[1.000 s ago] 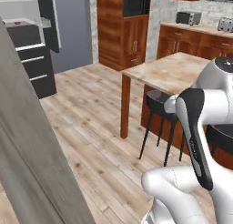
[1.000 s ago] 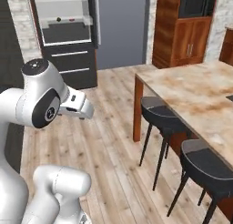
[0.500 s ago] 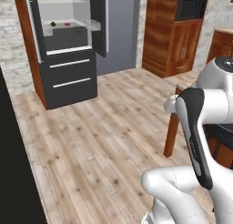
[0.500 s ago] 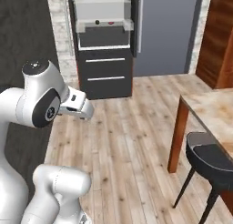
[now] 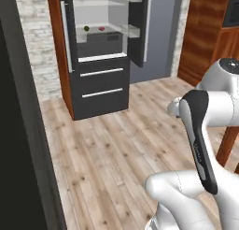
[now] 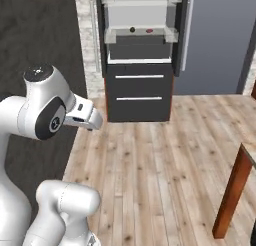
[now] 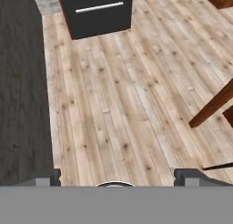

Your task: Take the cheese, steak, and lime from the fridge and place them on the plate on the dining counter to create an appetizer plate.

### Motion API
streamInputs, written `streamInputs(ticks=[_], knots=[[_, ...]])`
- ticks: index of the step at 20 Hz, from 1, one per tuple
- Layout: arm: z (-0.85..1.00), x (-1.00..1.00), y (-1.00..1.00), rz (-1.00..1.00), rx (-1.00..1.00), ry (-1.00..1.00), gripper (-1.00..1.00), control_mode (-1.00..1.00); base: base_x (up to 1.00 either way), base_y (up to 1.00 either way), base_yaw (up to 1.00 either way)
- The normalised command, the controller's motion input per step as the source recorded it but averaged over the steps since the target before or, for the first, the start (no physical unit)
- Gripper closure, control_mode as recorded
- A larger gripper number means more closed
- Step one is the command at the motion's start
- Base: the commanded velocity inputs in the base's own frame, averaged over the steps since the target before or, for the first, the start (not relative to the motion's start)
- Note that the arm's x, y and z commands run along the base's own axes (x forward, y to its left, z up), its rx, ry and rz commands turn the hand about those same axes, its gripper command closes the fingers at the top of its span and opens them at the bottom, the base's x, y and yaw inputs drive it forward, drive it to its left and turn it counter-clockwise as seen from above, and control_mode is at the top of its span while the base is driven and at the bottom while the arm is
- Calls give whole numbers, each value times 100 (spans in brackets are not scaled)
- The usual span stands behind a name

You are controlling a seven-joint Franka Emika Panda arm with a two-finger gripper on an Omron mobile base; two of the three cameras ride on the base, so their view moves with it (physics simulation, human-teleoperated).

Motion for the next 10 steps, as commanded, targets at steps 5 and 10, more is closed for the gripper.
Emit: streamInputs(ticks=[5,10], knots=[[0,0,0,0,0,0,-100,100,100,-8,21],[0,0,0,0,0,0,-100,100,100,-24,25]])
